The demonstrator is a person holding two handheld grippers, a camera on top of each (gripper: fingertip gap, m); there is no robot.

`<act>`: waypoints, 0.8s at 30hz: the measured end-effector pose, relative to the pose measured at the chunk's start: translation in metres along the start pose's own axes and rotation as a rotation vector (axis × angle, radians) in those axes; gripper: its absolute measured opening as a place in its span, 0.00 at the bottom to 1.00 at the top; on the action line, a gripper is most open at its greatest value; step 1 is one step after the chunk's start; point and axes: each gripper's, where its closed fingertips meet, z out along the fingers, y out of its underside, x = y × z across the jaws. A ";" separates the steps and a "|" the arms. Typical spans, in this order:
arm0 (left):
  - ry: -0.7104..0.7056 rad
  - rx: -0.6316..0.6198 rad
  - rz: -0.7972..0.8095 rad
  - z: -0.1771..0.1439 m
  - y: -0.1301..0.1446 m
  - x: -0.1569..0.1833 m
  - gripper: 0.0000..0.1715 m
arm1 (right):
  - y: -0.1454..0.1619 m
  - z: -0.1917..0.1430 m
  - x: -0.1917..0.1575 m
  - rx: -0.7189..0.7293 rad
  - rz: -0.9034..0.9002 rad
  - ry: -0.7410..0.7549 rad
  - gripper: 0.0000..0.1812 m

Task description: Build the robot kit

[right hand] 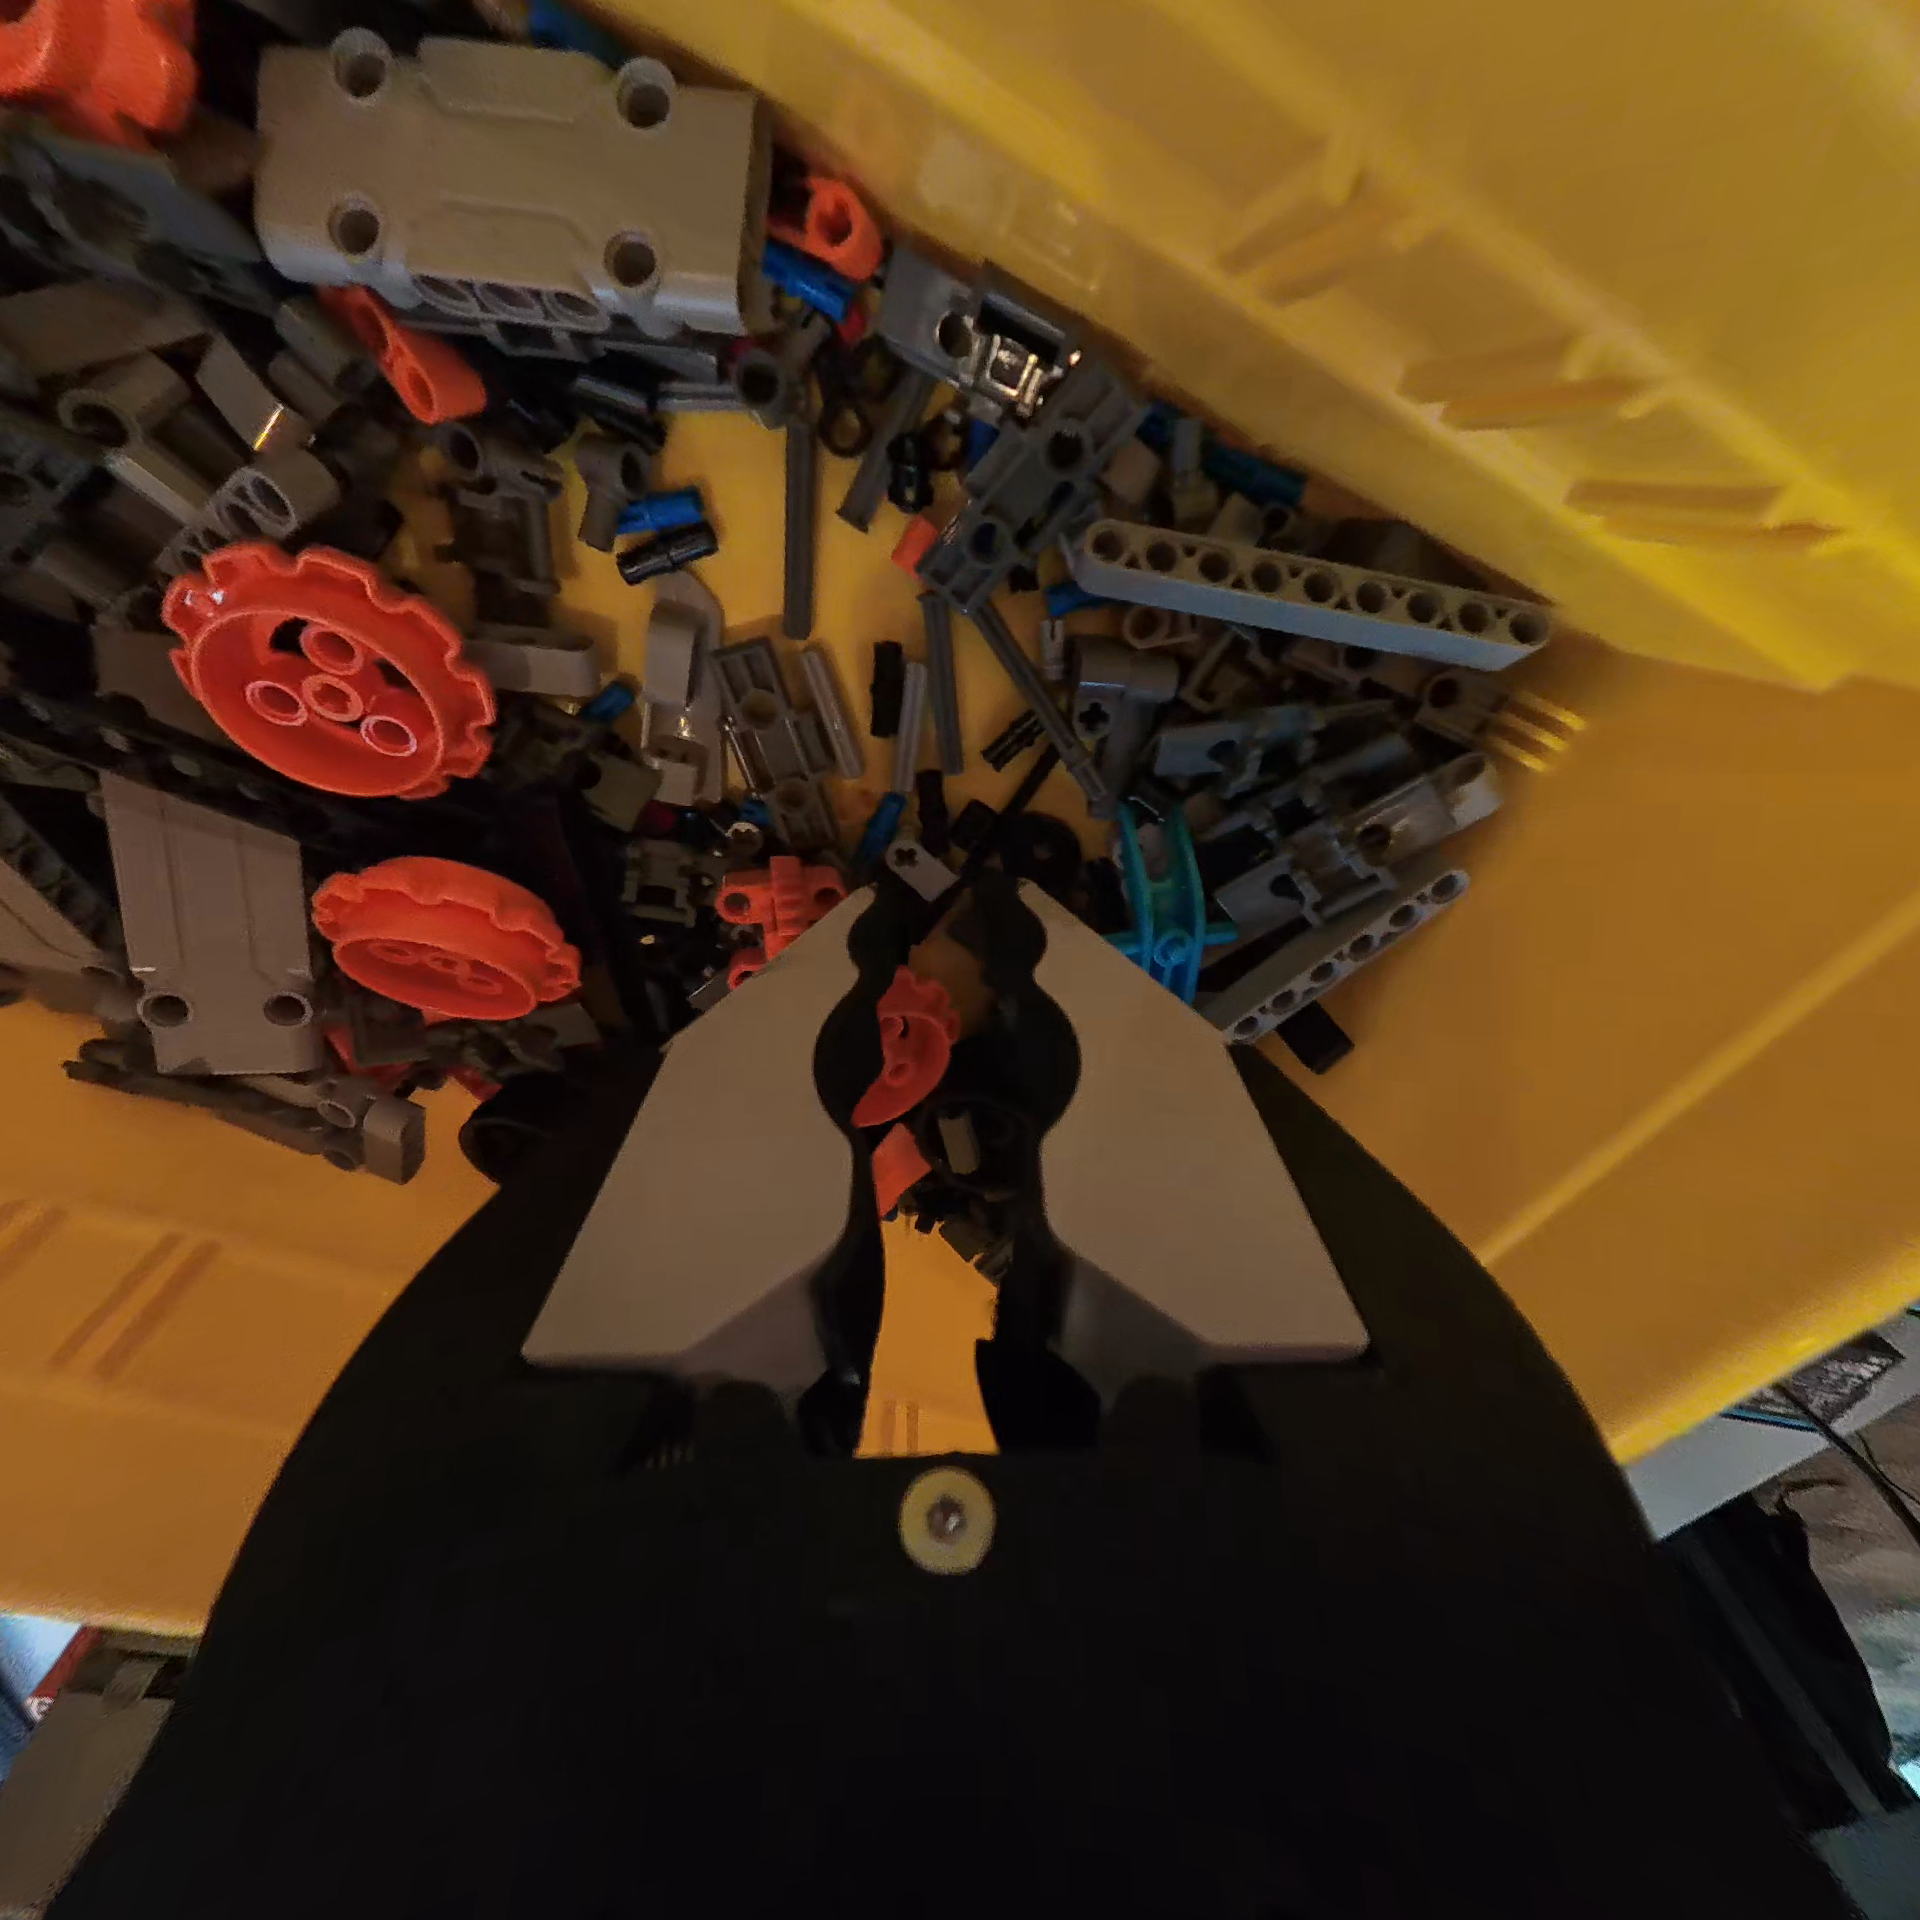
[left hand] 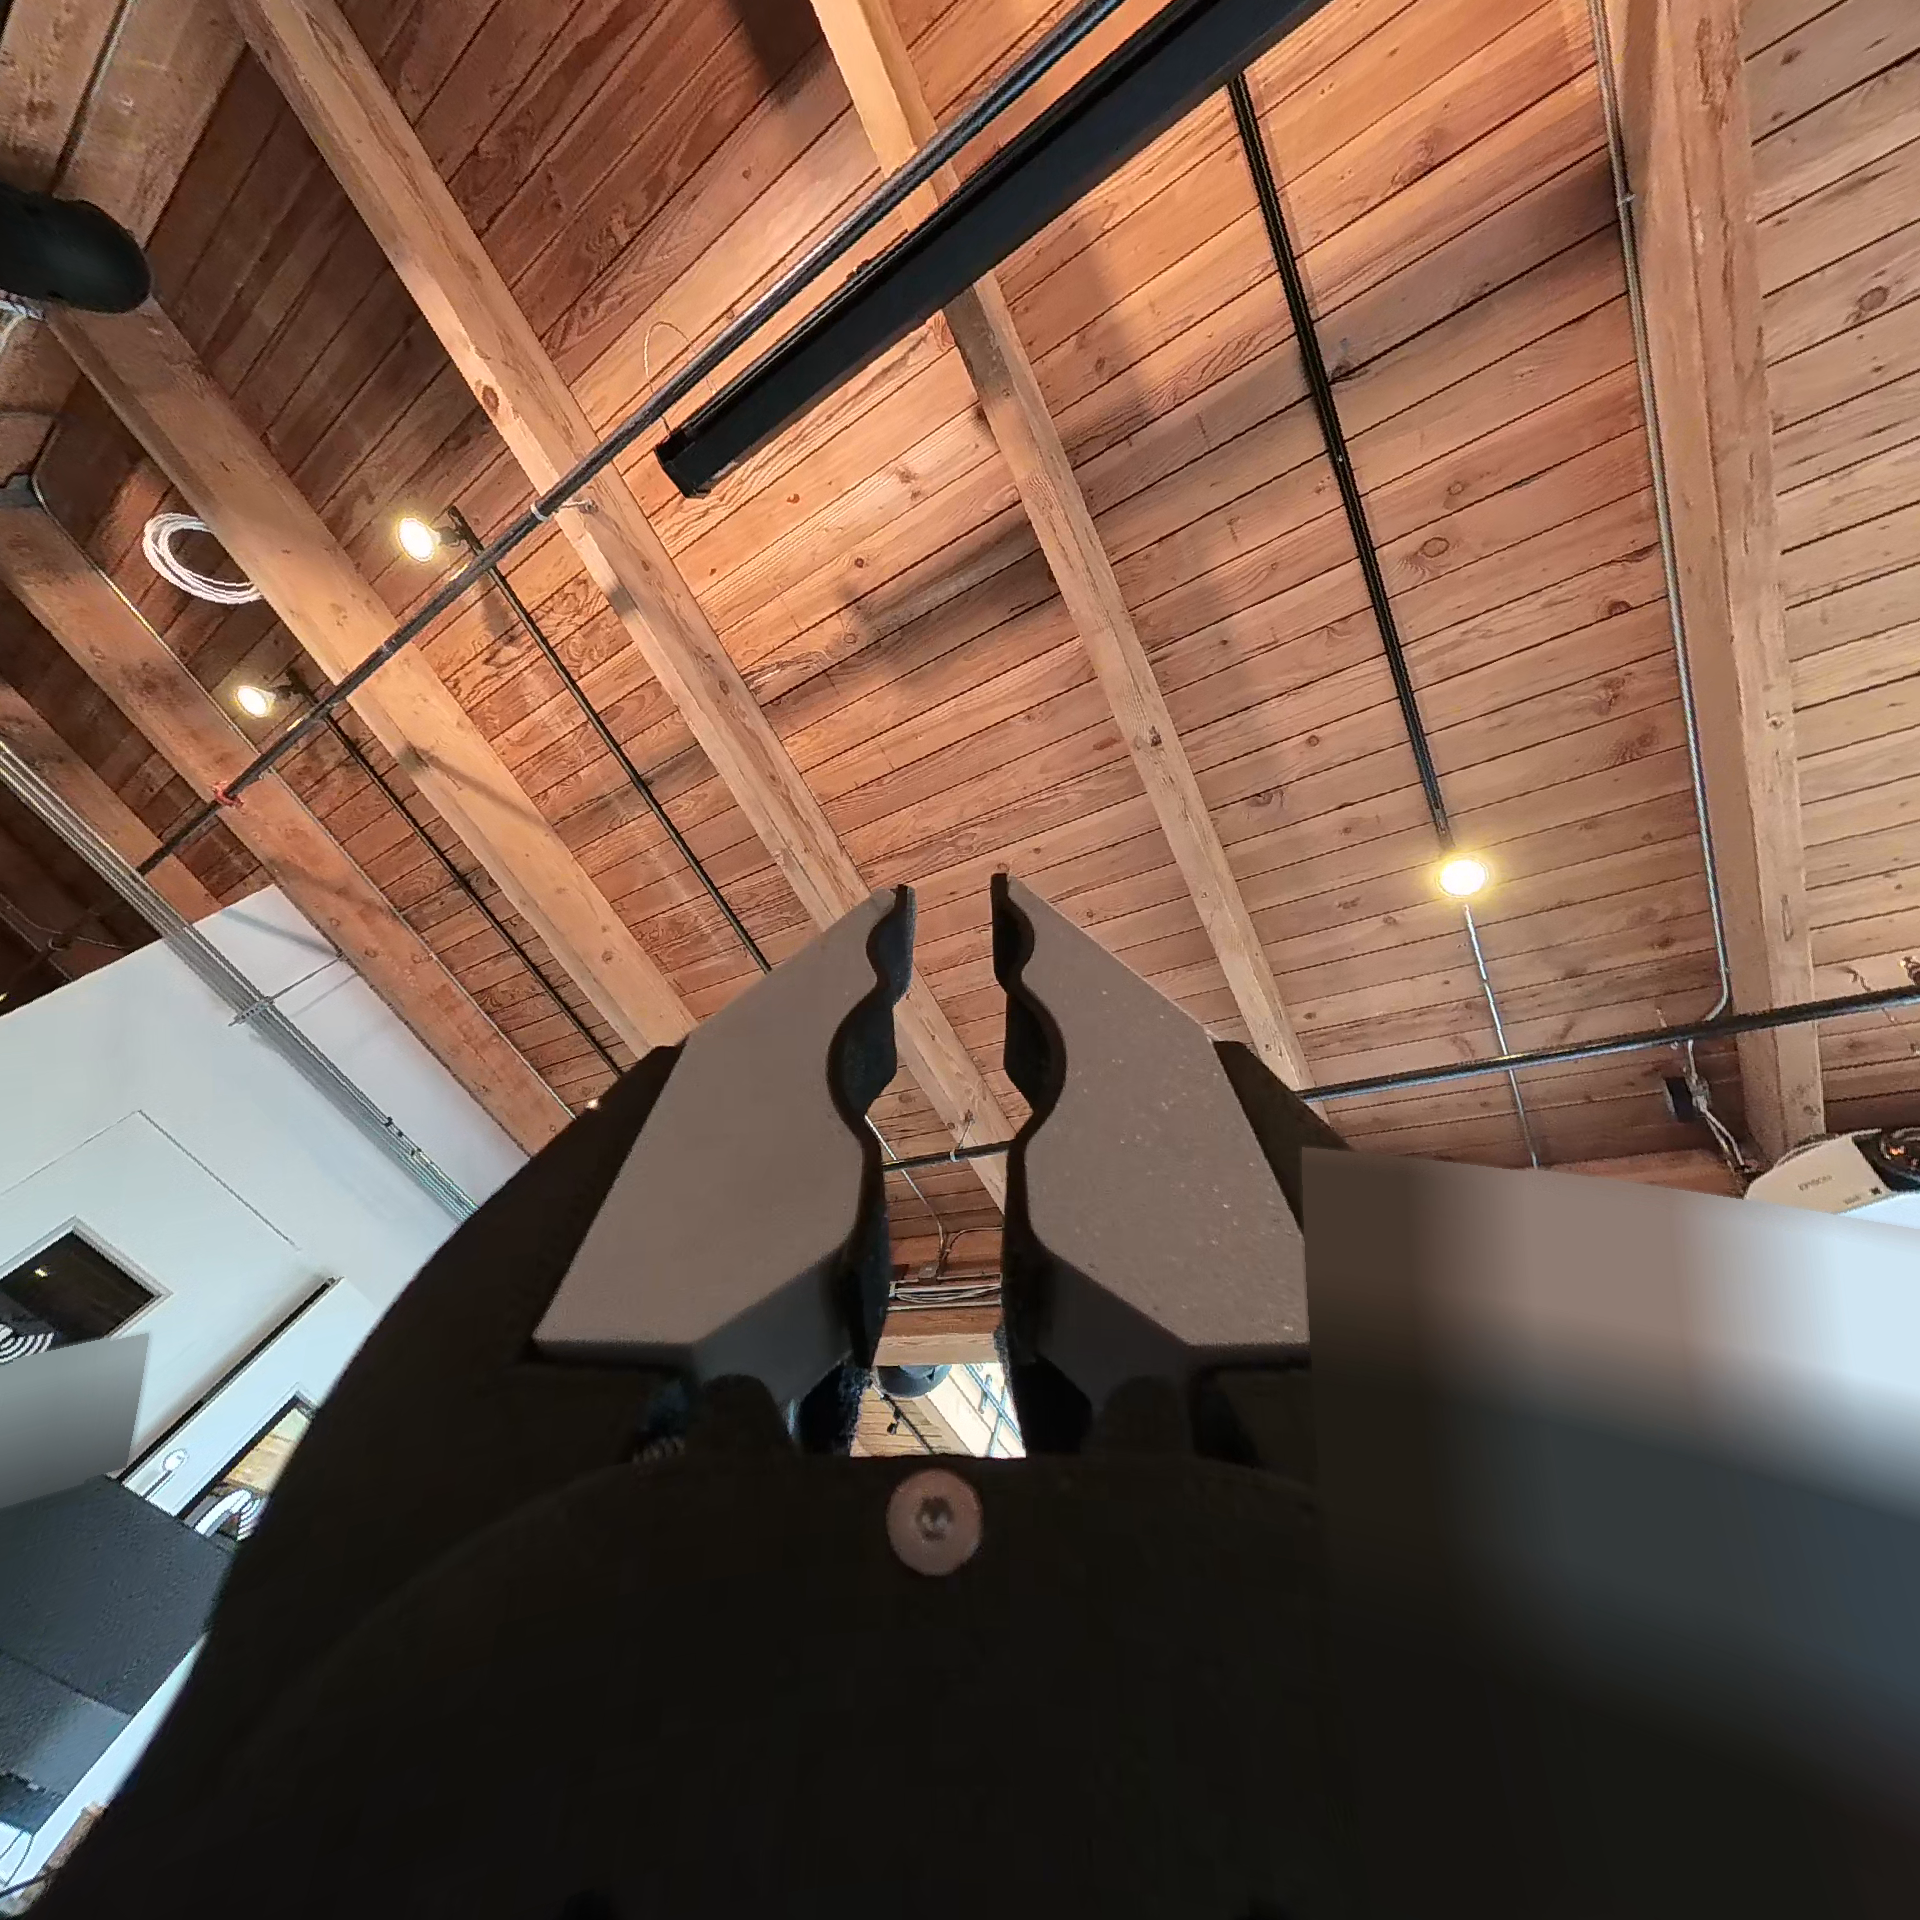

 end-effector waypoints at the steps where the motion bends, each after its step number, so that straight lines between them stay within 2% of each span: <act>1: 0.000 0.000 0.001 0.000 0.000 0.000 0.07 | 0.000 0.001 -0.001 0.004 -0.006 -0.015 0.11; 6: 0.001 0.000 0.001 0.000 0.000 0.000 0.07 | -0.002 0.005 0.001 -0.001 -0.039 0.009 0.11; 9: 0.000 -0.003 0.002 0.000 0.001 0.000 0.07 | -0.023 -0.004 -0.006 0.103 -0.064 0.003 0.12; 12: -0.001 -0.005 0.001 0.001 0.002 0.000 0.07 | -0.051 -0.013 -0.019 0.219 -0.085 -0.023 0.27; 16: -0.002 -0.009 0.004 0.001 0.004 -0.001 0.07 | -0.080 -0.009 -0.033 0.282 -0.006 -0.107 0.49; 17: -0.002 -0.009 0.003 0.001 0.004 -0.001 0.07 | -0.085 -0.007 -0.036 0.288 0.011 -0.120 0.50; 21: -0.003 -0.008 -0.001 0.001 0.003 -0.001 0.07 | -0.088 0.001 -0.037 0.232 0.047 -0.105 0.46; 22: -0.002 -0.008 -0.001 0.001 0.003 -0.001 0.07 | -0.086 0.002 -0.036 0.213 0.040 -0.088 0.42; 23: -0.002 -0.007 0.000 0.001 0.002 -0.001 0.07 | -0.083 0.002 -0.038 0.195 0.025 -0.087 0.26; 24: -0.002 -0.006 0.000 0.001 0.002 -0.001 0.07 | -0.082 0.003 -0.038 0.195 0.026 -0.078 0.21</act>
